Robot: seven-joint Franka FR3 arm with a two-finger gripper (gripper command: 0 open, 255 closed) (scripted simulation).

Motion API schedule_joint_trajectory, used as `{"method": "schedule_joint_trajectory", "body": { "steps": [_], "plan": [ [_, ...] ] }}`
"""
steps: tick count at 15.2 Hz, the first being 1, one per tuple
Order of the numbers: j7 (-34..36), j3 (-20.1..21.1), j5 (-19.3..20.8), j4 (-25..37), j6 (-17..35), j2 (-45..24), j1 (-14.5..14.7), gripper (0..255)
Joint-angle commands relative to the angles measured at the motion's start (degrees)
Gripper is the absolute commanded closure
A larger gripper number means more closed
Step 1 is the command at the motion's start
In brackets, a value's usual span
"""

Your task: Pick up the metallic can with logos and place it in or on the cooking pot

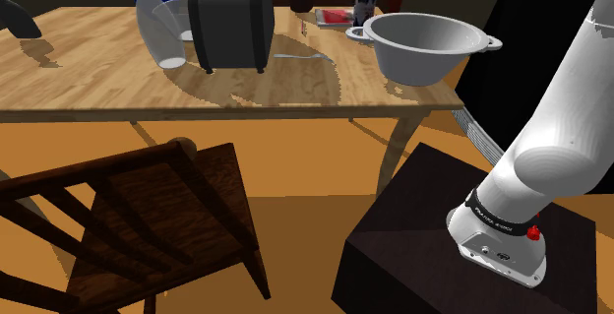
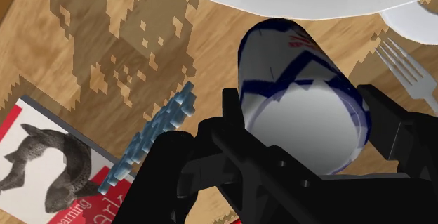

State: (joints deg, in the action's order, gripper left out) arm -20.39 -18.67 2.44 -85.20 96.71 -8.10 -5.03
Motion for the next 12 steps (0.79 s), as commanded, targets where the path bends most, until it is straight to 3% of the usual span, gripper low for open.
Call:
{"method": "schedule_joint_trajectory", "body": {
  "steps": [1,12],
  "plan": [
    [-0.16,-0.03,-0.13,2.11,-1.73,-0.39,-0.07,255],
    [-1.52,-0.36,-1.50,15.96,-11.83,-4.24,-1.12,255]
  ]
}}
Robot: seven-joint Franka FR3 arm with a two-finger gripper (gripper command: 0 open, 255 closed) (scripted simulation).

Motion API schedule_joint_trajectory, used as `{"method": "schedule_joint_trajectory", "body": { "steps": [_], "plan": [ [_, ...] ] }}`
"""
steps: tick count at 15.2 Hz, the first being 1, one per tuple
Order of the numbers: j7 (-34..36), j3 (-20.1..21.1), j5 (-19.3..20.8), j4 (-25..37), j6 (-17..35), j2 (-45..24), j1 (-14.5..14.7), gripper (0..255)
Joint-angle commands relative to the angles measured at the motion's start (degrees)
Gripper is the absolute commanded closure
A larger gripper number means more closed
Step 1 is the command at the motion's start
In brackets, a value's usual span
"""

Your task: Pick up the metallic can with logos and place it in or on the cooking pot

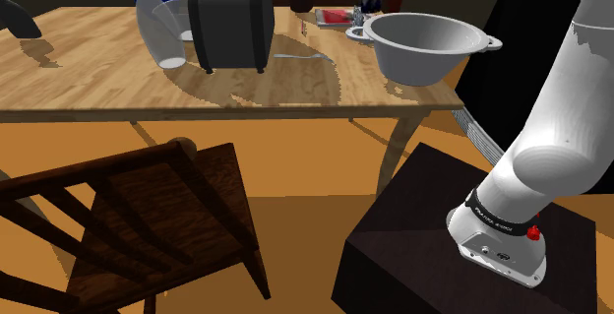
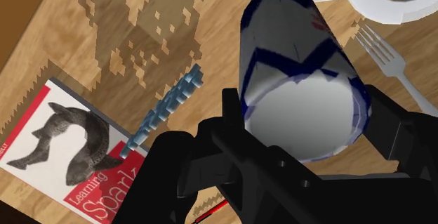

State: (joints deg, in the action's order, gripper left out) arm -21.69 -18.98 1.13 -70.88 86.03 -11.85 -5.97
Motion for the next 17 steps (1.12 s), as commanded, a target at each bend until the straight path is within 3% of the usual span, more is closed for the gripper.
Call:
{"method": "schedule_joint_trajectory", "body": {
  "steps": [1,10,13,17],
  "plan": [
    [-0.37,-0.10,-0.38,3.18,-2.18,-1.03,-0.35,255],
    [-1.96,-0.47,-3.03,21.25,-13.15,-8.29,-3.05,255],
    [-1.65,-0.68,0.37,8.34,-9.87,1.70,-0.54,255],
    [-1.09,-0.30,4.03,-2.74,-8.67,12.08,0.92,255]
  ]
}}
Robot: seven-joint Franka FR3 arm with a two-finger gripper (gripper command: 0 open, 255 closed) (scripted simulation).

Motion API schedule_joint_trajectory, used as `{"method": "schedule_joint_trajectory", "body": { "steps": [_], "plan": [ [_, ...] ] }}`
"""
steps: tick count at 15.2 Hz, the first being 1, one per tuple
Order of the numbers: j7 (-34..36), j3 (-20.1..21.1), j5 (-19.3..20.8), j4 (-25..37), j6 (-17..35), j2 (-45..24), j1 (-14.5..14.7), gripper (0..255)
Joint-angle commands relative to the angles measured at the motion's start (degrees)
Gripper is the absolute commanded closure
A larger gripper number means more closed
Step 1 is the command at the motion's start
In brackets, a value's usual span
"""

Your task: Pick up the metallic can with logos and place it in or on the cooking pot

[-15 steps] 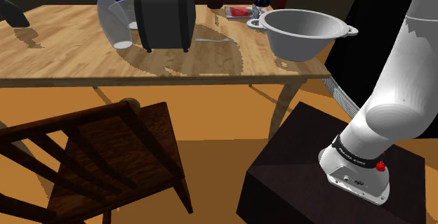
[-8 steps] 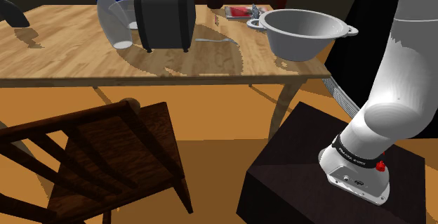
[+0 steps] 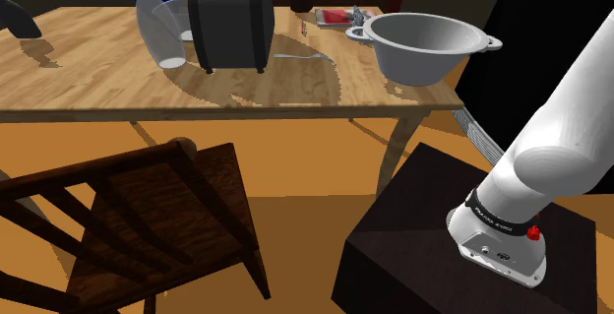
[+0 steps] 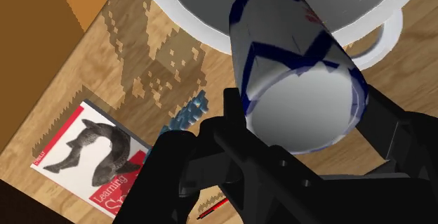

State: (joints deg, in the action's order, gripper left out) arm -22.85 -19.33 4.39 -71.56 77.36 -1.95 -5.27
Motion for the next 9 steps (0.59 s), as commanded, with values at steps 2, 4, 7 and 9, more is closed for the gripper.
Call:
{"method": "schedule_joint_trajectory", "body": {
  "steps": [2,4,7,9],
  "plan": [
    [0.29,0.42,2.34,-6.27,-0.14,6.77,0.49,255],
    [0.45,0.82,3.76,-9.87,-0.64,11.08,0.56,255],
    [0.48,1.52,5.62,-14.32,-1.94,17.09,0.31,255],
    [0.36,1.98,6.81,-16.95,-3.25,21.20,0.02,255]
  ]
}}
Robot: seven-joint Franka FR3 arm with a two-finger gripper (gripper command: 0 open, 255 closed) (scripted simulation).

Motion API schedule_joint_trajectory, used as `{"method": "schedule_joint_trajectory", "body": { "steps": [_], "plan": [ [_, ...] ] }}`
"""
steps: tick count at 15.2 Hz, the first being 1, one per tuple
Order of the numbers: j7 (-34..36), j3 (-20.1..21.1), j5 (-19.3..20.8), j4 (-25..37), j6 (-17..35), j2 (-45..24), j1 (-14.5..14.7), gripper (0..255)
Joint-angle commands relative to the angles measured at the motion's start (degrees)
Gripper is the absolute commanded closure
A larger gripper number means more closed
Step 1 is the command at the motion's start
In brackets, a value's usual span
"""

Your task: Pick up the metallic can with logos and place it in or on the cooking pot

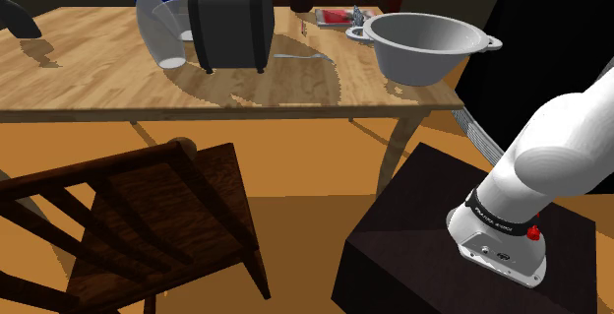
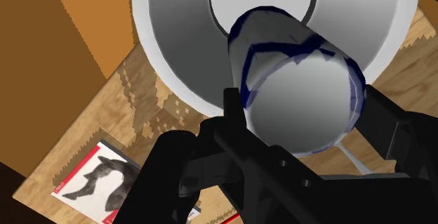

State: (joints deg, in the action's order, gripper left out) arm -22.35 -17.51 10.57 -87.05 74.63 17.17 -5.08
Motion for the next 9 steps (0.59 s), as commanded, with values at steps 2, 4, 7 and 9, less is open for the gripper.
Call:
{"method": "schedule_joint_trajectory", "body": {
  "steps": [2,4,7,9],
  "plan": [
    [0.25,0.28,0.83,-4.21,1.13,3.19,-0.25,255],
    [0.63,0.37,1.03,-6.86,2.74,4.22,-0.32,255],
    [1.15,0.44,1.30,-10.64,5.11,5.63,-0.42,255],
    [1.47,0.46,1.48,-13.05,6.65,6.49,-0.50,255]
  ]
}}
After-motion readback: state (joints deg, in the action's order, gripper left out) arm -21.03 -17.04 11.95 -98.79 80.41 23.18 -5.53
